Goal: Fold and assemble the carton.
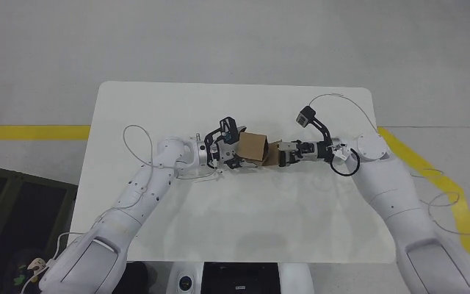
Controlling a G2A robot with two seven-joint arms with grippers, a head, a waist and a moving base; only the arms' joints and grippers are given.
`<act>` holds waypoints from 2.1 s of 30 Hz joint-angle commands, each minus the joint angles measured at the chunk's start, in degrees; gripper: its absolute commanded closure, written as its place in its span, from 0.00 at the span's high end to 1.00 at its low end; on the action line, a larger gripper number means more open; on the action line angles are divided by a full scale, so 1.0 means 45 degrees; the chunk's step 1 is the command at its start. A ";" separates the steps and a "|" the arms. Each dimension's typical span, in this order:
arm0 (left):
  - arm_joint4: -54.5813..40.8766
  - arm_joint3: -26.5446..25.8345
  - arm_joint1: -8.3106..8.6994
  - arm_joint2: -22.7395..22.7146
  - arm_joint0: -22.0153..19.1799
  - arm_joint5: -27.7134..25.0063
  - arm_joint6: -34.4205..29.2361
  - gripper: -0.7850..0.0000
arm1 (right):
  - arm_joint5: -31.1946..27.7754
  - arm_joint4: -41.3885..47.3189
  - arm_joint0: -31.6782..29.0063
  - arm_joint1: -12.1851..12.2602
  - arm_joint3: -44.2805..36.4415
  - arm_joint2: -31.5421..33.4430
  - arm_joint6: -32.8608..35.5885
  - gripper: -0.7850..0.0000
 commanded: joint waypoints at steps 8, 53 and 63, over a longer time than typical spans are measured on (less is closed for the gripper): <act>-0.0005 -0.0005 -0.0023 0.0017 0.0000 0.0026 -0.0014 1.00 | -0.0238 0.0820 0.0034 -0.0150 0.0419 -0.0198 -0.0238 1.00; 0.0099 0.0008 -0.0034 -0.0036 -0.0002 -0.0070 -0.0145 1.00 | -0.0778 0.0466 0.0571 -0.0988 0.2616 -0.0990 -0.1299 0.45; 0.0152 -0.0015 -0.0033 -0.0046 -0.0008 -0.0063 -0.0137 1.00 | -0.0567 -0.0173 0.0580 -0.0998 0.2712 -0.0936 -0.1552 0.40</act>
